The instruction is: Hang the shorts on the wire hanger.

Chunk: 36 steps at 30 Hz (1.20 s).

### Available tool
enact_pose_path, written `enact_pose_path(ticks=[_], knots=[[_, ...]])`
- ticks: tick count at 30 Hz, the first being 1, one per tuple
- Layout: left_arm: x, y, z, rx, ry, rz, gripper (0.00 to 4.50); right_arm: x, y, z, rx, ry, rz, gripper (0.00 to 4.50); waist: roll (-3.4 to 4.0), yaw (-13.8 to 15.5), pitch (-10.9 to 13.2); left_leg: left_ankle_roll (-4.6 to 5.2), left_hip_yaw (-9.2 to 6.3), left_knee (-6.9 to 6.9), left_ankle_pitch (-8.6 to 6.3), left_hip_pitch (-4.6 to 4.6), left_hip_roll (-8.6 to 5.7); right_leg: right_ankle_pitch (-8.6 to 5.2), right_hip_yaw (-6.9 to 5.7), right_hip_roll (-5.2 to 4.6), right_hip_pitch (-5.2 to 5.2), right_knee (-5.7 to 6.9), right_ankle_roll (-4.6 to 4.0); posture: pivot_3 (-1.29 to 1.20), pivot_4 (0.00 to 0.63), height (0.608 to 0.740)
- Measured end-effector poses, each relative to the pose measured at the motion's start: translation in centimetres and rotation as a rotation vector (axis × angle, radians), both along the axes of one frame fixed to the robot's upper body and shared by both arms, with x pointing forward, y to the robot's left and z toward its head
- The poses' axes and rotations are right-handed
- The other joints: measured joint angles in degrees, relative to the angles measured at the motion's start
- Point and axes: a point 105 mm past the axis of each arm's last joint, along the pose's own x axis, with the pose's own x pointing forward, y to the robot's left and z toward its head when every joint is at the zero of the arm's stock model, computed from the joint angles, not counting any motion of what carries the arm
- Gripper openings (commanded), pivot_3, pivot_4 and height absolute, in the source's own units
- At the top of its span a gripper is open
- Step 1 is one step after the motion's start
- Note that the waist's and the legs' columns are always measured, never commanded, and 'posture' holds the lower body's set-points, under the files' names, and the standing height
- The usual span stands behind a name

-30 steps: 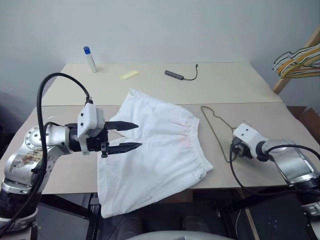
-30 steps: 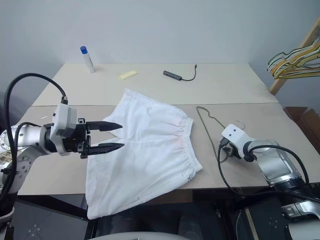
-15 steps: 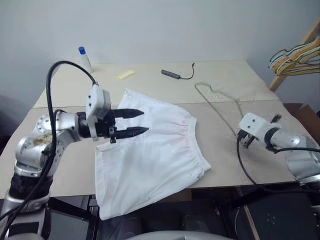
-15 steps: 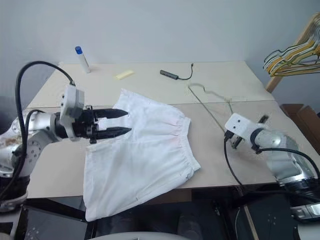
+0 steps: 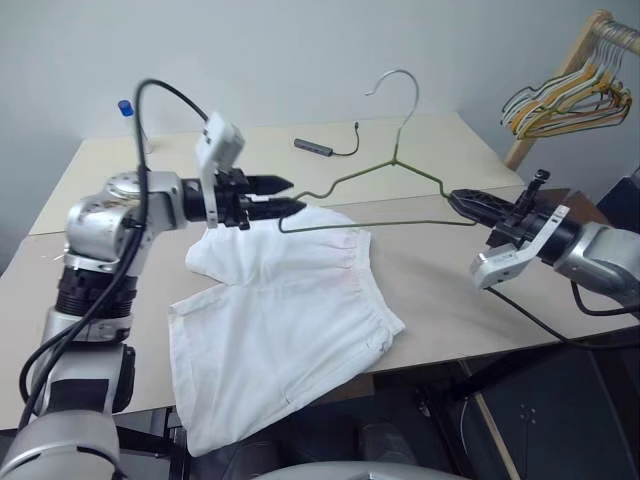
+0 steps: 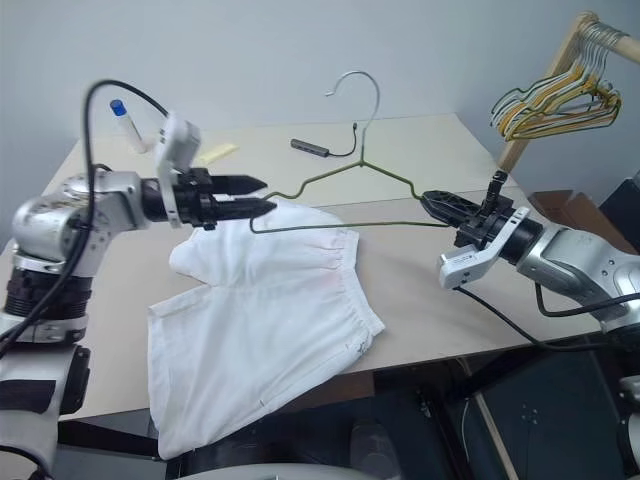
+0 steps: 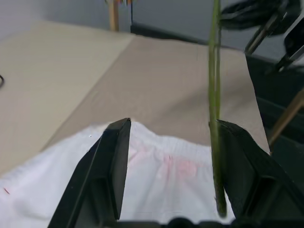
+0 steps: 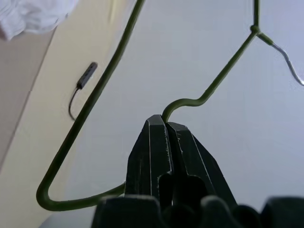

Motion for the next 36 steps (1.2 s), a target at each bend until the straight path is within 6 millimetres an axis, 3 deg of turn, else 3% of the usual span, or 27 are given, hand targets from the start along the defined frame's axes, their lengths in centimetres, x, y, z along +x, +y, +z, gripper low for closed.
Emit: enact_pose_path(ticks=[6, 12, 19, 29, 36], knots=[[-0.6, -1.7, -0.7, 0.119, 0.069, -0.132, 2.84, 0.0, 1.2, 0.4, -0.02, -0.014, 0.052, 0.03, -0.01, -0.37, 0.01, 0.26, -0.01, 0.0, -0.15, -0.01, -0.01, -0.01, 0.03, -0.01, 0.0, -0.02, 0.02, -0.15, 0.0, 0.74], [-1.8, -1.6, -2.4, 0.215, 0.141, -0.228, 2.84, 0.0, 1.8, 0.2, -0.058, -0.012, 0.079, 0.03, -0.01, -1.31, 0.01, 0.37, -0.06, 0.01, -0.21, 0.0, 0.0, -0.02, 0.03, -0.01, -0.01, 0.04, 0.02, -0.16, 0.0, 0.74], [-0.5, -2.0, -2.1, 0.187, 0.089, -0.15, 2.84, 0.1, 1.7, 0.0, -0.07, -0.011, 0.071, 0.03, -0.01, -1.46, 0.01, 0.46, -0.37, 0.04, -0.26, 0.0, 0.0, 0.0, 0.11, -0.02, -0.01, 0.04, 0.04, -0.15, 0.0, 0.74], [-0.8, 0.1, -0.3, 0.085, 0.08, -0.128, 2.84, 0.1, 1.6, -0.8, -0.071, -0.004, 0.069, 0.03, 0.0, -1.68, 0.01, 0.45, -0.36, 0.04, -0.26, 0.03, 0.01, -0.01, 0.13, -0.02, -0.02, 0.07, 0.04, -0.14, 0.0, 0.74], [-1.9, 0.7, -0.6, 0.128, 0.157, -0.17, 2.84, 0.1, 1.9, -1.1, -0.07, -0.006, 0.075, 0.03, 0.0, -1.61, 0.01, 0.46, -0.37, 0.04, -0.26, 0.03, 0.0, -0.01, 0.14, -0.02, -0.01, 0.07, 0.05, -0.14, 0.0, 0.74]])
